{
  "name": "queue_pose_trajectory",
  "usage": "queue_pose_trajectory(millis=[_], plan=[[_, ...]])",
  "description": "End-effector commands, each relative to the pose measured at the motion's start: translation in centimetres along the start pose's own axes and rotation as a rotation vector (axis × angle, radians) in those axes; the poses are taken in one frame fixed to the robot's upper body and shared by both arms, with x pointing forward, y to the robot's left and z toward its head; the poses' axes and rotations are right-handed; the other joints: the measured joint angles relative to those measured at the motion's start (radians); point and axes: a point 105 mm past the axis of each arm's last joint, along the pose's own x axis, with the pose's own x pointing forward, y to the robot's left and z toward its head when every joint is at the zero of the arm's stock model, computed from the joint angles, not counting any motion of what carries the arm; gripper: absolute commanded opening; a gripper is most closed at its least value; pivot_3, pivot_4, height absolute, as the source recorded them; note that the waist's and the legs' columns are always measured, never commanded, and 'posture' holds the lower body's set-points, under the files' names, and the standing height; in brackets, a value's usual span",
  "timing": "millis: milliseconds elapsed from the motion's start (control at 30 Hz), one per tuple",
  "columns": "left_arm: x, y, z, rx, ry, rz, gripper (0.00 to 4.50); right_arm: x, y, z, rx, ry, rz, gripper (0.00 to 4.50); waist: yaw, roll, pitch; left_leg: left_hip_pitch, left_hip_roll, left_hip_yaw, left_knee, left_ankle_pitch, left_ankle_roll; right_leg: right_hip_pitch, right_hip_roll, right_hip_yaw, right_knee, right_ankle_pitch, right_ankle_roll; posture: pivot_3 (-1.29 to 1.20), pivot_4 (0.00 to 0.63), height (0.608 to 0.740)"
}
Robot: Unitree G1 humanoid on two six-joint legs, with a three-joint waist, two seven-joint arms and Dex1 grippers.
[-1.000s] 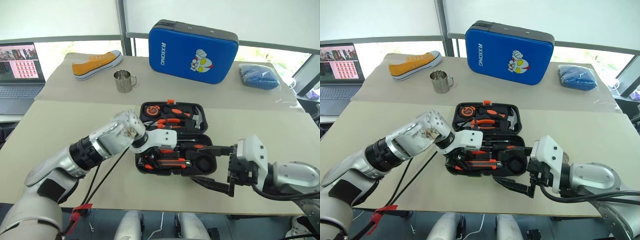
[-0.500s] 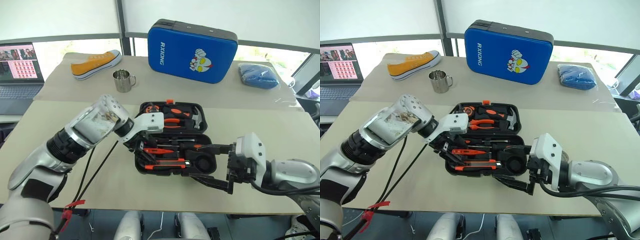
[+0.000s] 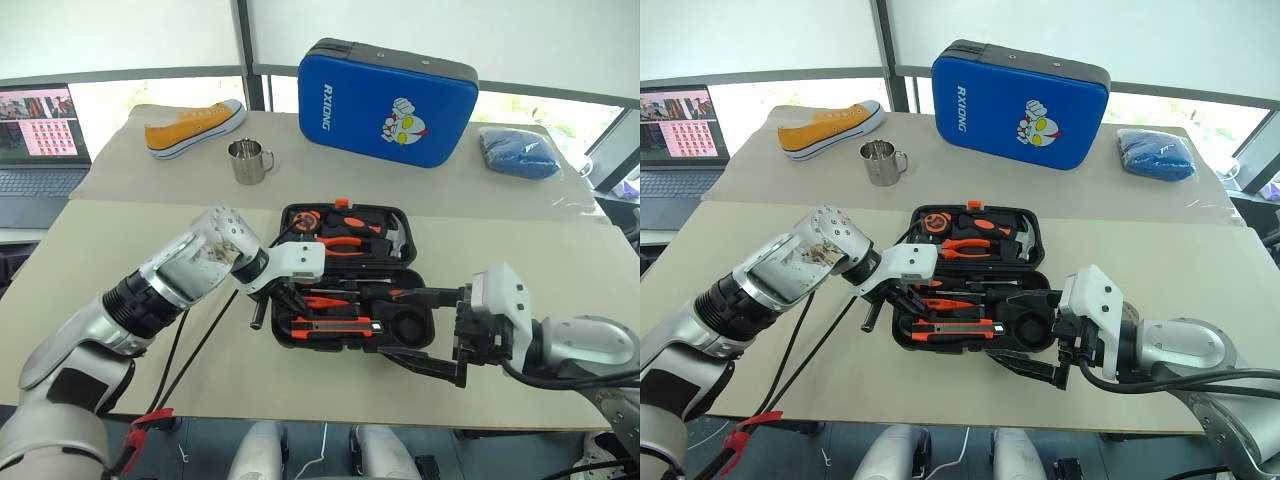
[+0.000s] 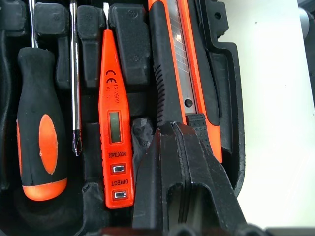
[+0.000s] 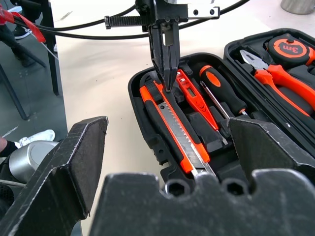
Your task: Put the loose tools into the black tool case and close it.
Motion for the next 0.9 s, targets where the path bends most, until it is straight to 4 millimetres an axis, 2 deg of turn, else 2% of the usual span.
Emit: queue_pose_trajectory(millis=[33,233,367,467,633,767,900], plan=[[1.1,-0.4,-0.9,0.04,0.066,-0.019,0.02,-0.1,0.1,0.8,-0.026,-0.016,-0.003,4.5,-0.001,0.0,0.0,0.0,0.0,0.0,0.0,0.0,0.0,0.0,0.0,0.0,0.0,0.0,0.0,0.0,0.15,0.739],[3.0,-0.8,-1.7,0.055,0.093,-0.044,0.02,0.0,0.1,0.9,-0.025,-0.02,-0.005,4.5,-0.002,0.001,-0.001,0.001,0.0,0.0,0.0,0.0,0.0,0.001,0.0,0.0,0.0,0.0,0.0,0.0,0.15,0.739],[3.1,-0.4,-1.8,0.064,0.091,-0.019,0.02,0.0,0.0,0.9,-0.023,-0.024,-0.006,4.5,0.002,0.002,-0.002,0.004,0.0,0.0,0.0,0.0,0.0,0.005,0.0,0.0,-0.001,0.0,0.0,0.0,0.15,0.739],[2.0,0.2,-0.5,0.057,0.038,0.001,0.02,-0.1,0.1,0.9,-0.019,-0.023,-0.005,4.5,0.006,0.002,-0.002,0.012,0.0,0.0,-0.001,-0.001,0.002,0.015,0.0,-0.001,-0.004,-0.001,0.001,0.0,0.15,0.739],[0.2,0.3,3.2,0.101,-0.089,-0.013,0.02,-0.2,0.3,0.6,-0.016,-0.015,0.003,4.5,0.008,0.002,-0.001,0.01,0.0,-0.001,0.0,-0.001,0.002,0.013,0.0,-0.001,-0.004,-0.001,0.001,0.0,0.15,0.739],[1.3,-0.4,4.3,0.182,-0.085,-0.057,0.02,-0.2,0.3,0.5,-0.02,-0.006,0.007,4.5,0.006,0.002,-0.001,0.009,0.0,-0.001,0.0,-0.001,0.002,0.013,0.0,-0.001,-0.005,-0.001,0.002,0.0,0.15,0.739],[3.2,0.1,4.0,0.216,-0.041,-0.043,0.02,-0.2,0.3,0.6,-0.018,-0.007,0.001,4.5,0.006,0.002,-0.001,0.009,-0.001,-0.001,0.0,-0.001,0.002,0.013,0.0,-0.001,-0.004,-0.001,0.001,0.0,0.15,0.739]])
